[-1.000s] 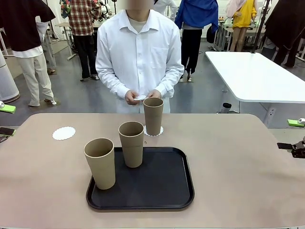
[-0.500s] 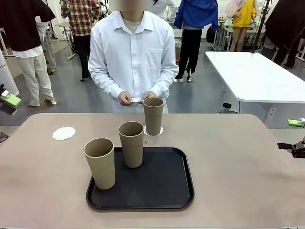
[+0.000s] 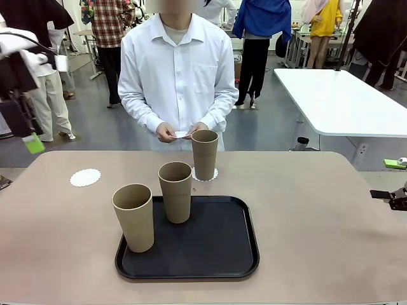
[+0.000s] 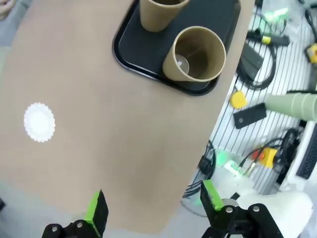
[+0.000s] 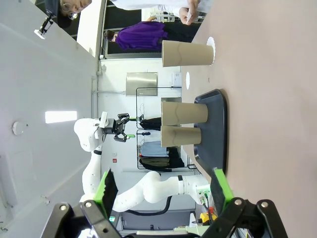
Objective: Place coasters on the table and set cups on them.
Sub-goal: Take one Reusable plastic cup from the Flat Tray and place it on a coaster set by the human.
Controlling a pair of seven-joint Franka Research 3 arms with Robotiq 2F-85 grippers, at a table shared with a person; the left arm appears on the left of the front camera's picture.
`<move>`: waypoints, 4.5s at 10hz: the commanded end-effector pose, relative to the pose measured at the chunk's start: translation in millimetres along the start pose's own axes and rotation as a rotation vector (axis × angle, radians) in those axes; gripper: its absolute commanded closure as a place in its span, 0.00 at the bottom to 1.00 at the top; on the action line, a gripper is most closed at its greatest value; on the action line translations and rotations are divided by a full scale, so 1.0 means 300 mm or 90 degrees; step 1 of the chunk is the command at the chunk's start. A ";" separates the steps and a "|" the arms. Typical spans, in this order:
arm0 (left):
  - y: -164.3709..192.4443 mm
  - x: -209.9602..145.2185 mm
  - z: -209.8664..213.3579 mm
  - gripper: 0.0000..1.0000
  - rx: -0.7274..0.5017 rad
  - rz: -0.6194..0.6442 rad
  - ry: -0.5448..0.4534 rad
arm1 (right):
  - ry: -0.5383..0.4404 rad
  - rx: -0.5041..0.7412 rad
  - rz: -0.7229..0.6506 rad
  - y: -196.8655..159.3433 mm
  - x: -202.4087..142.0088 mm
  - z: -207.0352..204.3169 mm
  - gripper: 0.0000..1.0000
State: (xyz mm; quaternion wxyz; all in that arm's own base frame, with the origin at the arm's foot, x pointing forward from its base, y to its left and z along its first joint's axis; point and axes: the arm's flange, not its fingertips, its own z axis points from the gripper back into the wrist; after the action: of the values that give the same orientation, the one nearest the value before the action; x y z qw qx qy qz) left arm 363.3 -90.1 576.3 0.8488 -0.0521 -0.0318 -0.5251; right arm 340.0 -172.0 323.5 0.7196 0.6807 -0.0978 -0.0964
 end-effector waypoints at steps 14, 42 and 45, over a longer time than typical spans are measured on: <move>0.050 -0.101 -0.310 0.00 -0.146 -0.433 -0.548 | -0.001 0.000 -0.003 0.003 0.002 0.002 0.00; 0.164 -0.226 -1.051 0.00 -0.347 -0.241 -0.799 | -0.001 0.000 -0.003 0.003 0.002 0.002 0.00; 0.177 -0.210 -1.112 0.00 -0.336 -0.267 -0.814 | -0.001 0.000 -0.003 0.003 0.002 0.002 0.00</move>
State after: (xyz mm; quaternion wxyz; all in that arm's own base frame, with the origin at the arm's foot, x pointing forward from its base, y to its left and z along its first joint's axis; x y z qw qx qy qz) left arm 380.8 -53.2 240.3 0.5252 -0.5452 -0.3937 -0.5215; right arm 340.0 -172.2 323.3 0.7196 0.6807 -0.0977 -0.0966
